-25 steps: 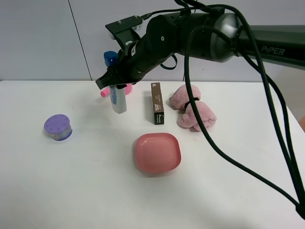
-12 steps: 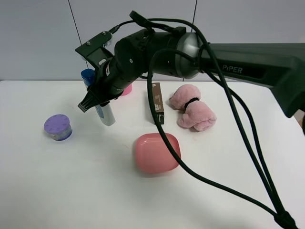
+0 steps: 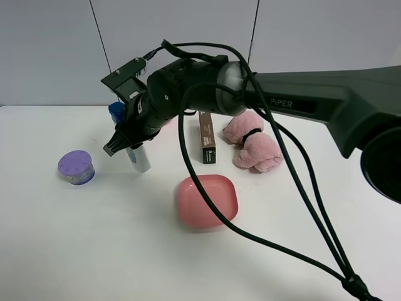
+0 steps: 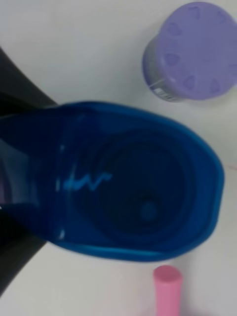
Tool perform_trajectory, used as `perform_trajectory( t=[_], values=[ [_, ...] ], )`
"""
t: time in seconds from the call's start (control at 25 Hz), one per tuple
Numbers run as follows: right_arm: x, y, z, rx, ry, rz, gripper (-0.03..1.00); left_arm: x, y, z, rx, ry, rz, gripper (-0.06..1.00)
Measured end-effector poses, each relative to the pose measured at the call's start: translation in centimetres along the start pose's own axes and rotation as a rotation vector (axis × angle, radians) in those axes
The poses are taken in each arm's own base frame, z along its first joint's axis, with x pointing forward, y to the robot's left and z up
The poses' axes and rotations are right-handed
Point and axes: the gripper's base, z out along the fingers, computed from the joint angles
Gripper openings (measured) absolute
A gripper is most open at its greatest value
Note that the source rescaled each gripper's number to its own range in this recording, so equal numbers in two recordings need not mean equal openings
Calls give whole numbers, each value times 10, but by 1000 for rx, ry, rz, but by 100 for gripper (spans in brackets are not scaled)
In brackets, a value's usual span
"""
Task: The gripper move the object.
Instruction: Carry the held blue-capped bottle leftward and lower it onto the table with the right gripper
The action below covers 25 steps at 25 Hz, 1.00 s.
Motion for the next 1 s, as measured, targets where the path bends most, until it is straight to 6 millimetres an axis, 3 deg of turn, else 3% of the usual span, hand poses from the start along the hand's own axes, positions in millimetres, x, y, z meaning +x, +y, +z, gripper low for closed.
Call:
perform_trajectory(
  t=[0.4,0.72,1.0],
  values=[
    [9,1,26,0,-32,3,1,0,0,0,0,0,0,100],
    [8,0,31,5,-87,-23,1,0,0,0,0,0,0,100],
    [23,2,51,-2,-49,-8,0,0,0,0,0,0,0,100]
  ],
)
